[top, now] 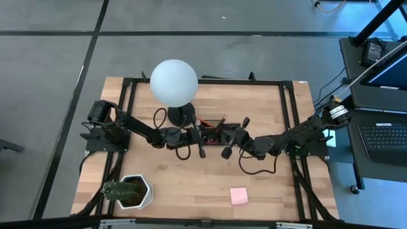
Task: Pick and place office supplies into organizer
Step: Put the black scissors into the black desk organizer
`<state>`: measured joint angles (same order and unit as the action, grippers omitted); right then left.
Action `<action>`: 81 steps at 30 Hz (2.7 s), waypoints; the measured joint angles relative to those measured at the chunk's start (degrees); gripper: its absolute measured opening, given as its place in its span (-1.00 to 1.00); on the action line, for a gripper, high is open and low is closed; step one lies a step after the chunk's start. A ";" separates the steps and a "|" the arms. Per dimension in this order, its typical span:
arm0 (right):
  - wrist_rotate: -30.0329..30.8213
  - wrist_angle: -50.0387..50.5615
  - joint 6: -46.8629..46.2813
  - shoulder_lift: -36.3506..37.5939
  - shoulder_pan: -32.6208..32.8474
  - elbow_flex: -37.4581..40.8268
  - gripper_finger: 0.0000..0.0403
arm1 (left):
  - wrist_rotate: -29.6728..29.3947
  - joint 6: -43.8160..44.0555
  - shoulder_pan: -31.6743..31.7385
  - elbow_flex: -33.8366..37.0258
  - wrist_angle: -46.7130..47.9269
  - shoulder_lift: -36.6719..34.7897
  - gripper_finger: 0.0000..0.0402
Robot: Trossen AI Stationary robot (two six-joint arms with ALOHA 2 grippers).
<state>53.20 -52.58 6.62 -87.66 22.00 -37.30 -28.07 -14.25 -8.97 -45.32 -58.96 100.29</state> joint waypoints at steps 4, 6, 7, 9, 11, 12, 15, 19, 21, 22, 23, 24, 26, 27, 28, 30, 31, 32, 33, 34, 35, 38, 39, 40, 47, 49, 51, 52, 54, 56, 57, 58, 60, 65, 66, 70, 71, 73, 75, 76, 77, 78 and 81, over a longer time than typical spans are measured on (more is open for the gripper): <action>-0.30 0.02 -0.40 0.00 0.02 0.00 -0.60 | -0.41 -0.01 0.00 0.00 0.00 0.00 -0.67; -0.40 0.04 -0.42 0.00 0.12 0.00 -0.60 | -0.85 -0.05 0.00 0.00 0.00 0.00 -0.69; -0.59 0.04 -0.42 0.00 0.15 0.00 -0.60 | -1.11 -0.59 0.00 0.00 0.01 0.00 -0.69; -1.05 0.09 -0.40 0.00 0.15 0.00 -0.60 | -1.43 -2.85 -0.05 0.00 0.00 0.00 -0.71; -1.27 0.13 -0.33 0.00 0.15 0.00 -0.60 | -1.72 -4.60 -0.30 0.00 0.02 0.00 -0.75; -1.44 0.13 -0.33 0.00 0.17 0.00 -0.60 | -1.91 -5.26 -0.44 0.00 0.02 0.00 -0.78; -1.80 0.24 -0.29 0.05 0.25 0.00 -0.60 | -2.35 -7.37 -1.04 0.00 0.00 0.00 -0.86; -2.13 0.27 -0.25 0.05 0.33 0.00 -0.58 | -2.65 -8.43 -1.54 0.00 0.02 0.00 -0.86; -2.23 0.29 -0.32 0.05 0.35 0.00 -0.55 | -2.67 -8.48 -1.69 0.00 0.02 0.00 -0.86; -2.29 0.40 -0.33 0.05 0.35 0.00 -0.53 | -2.69 -8.63 -1.76 0.00 0.04 0.00 -0.86; -2.31 0.59 -0.29 0.07 0.48 0.00 -0.50 | -2.69 -8.86 -1.81 0.00 0.10 0.00 -0.86; -2.29 0.76 -0.31 0.09 0.68 0.00 -0.47 | -2.66 -9.09 -1.86 0.00 0.22 0.00 -0.86; -2.31 0.76 -0.55 0.09 0.98 0.00 -0.41 | -2.66 -9.25 -2.01 0.02 0.27 0.00 -0.86; -2.31 0.78 -0.55 0.09 1.15 0.00 -0.36 | -2.64 -9.26 -2.03 0.02 0.24 0.00 -0.86; -2.31 0.79 -0.54 0.09 1.28 0.00 -0.32 | -2.62 -9.26 -2.07 0.02 0.24 0.00 -0.86; -2.41 0.83 -0.56 0.09 1.53 0.00 -0.22 | -2.65 -9.24 -2.15 0.02 0.19 0.00 -0.86; -2.47 0.83 -0.59 0.09 1.56 0.00 -0.16 | -2.65 -9.26 -2.19 0.02 0.17 0.00 -0.86; -2.44 0.85 -0.84 0.09 1.59 0.00 -0.11 | -2.68 -9.26 -2.25 0.02 0.15 0.00 -0.86; -2.05 0.87 -1.30 0.11 1.59 0.00 -0.05 | -2.72 -9.24 -2.25 0.02 0.14 0.00 -0.86; -1.40 0.94 -1.88 0.11 1.67 0.00 0.00 | -2.75 -9.24 -2.25 0.02 0.11 0.00 -0.86; -0.71 1.22 -1.87 0.11 1.84 0.00 0.04 | -2.76 -9.24 -2.24 0.02 0.14 0.00 -0.86; 0.58 1.84 -0.33 0.11 2.99 0.00 0.13 | -3.37 -9.19 -2.23 0.02 0.15 0.00 -0.86; 0.06 1.90 -0.01 0.07 3.54 -0.02 0.15 | -4.39 -9.02 -2.08 0.02 -0.07 -0.02 -0.86; 0.06 2.05 0.55 0.07 4.16 -0.02 0.16 | -5.39 -9.02 -1.91 0.02 -0.05 -0.04 -0.86; 1.19 2.44 2.62 0.07 8.56 -0.02 0.17 | -9.15 -13.91 -2.67 0.02 0.72 -0.04 -0.86; 1.43 4.02 2.59 0.07 9.28 -0.02 0.17 | -9.42 -17.45 -3.23 0.02 1.37 -0.04 -0.86; 2.79 5.85 2.09 0.07 9.57 -0.02 0.17 | -11.08 -22.30 -4.26 0.02 3.07 -0.17 -0.86; 3.89 6.95 1.00 0.07 9.70 -0.02 0.17 | -13.76 -24.99 -4.91 0.02 4.01 -0.32 -0.86; 5.83 9.63 -1.34 0.09 9.77 -0.02 0.17 | -21.14 -30.78 -6.12 -0.49 5.72 -0.42 -0.86; 6.94 12.08 -3.45 0.09 9.77 -0.02 0.17 | -29.45 -38.09 -7.54 -1.41 7.68 -0.44 -0.86; 6.97 13.49 -4.33 0.09 9.74 -0.02 0.17 | -32.87 -41.66 -8.36 -1.99 9.04 -0.44 -0.86; 7.00 14.73 -5.08 0.09 9.72 -0.02 0.17 | -36.43 -44.92 -9.26 -2.51 10.39 -0.44 -0.86; 7.11 16.96 -6.63 0.09 9.72 -0.02 0.17 | -44.29 -51.33 -11.01 -3.42 12.57 -0.44 -0.86; 7.12 23.34 -10.88 0.09 9.72 -0.02 0.17 | -51.49 -60.34 -13.54 -4.13 17.52 -0.75 -0.86; 6.93 24.56 -11.62 0.09 9.72 -0.02 0.17 | -51.43 -60.67 -13.87 -4.13 19.09 -0.86 -0.86; 6.49 30.62 -16.17 0.09 9.94 0.00 0.17 | -51.28 -64.15 -13.26 -4.13 28.39 -0.98 -0.86; 6.21 32.28 -17.93 0.09 10.06 0.00 0.17 | -51.27 -65.49 -12.84 -4.13 30.57 -0.98 -0.86; 5.79 34.73 -20.73 0.09 10.36 0.02 0.17 | -50.79 -67.55 -12.01 -4.15 35.16 -0.98 -0.86; 5.64 36.45 -22.99 0.09 10.69 0.02 0.17 | -50.63 -68.50 -11.24 -4.13 37.33 -0.94 -0.86; 5.60 37.32 -23.79 0.09 10.89 0.02 0.17 | -50.63 -69.19 -10.81 -4.15 37.60 -1.01 -0.85; 5.60 37.83 -24.45 0.09 11.00 0.02 0.17 | -50.60 -70.03 -10.35 -4.15 38.30 -1.23 -0.85; 5.60 38.04 -24.55 0.09 11.01 0.02 0.17 | -50.52 -70.76 -9.94 -4.13 38.64 -1.43 -0.85; 5.63 38.14 -24.51 0.09 11.01 0.02 0.17 | -50.25 -71.95 -8.76 -4.14 38.65 -2.59 -0.86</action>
<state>58.83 -14.44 -17.89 -87.57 33.01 -37.28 -78.32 -86.20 -17.73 -49.46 -20.31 97.70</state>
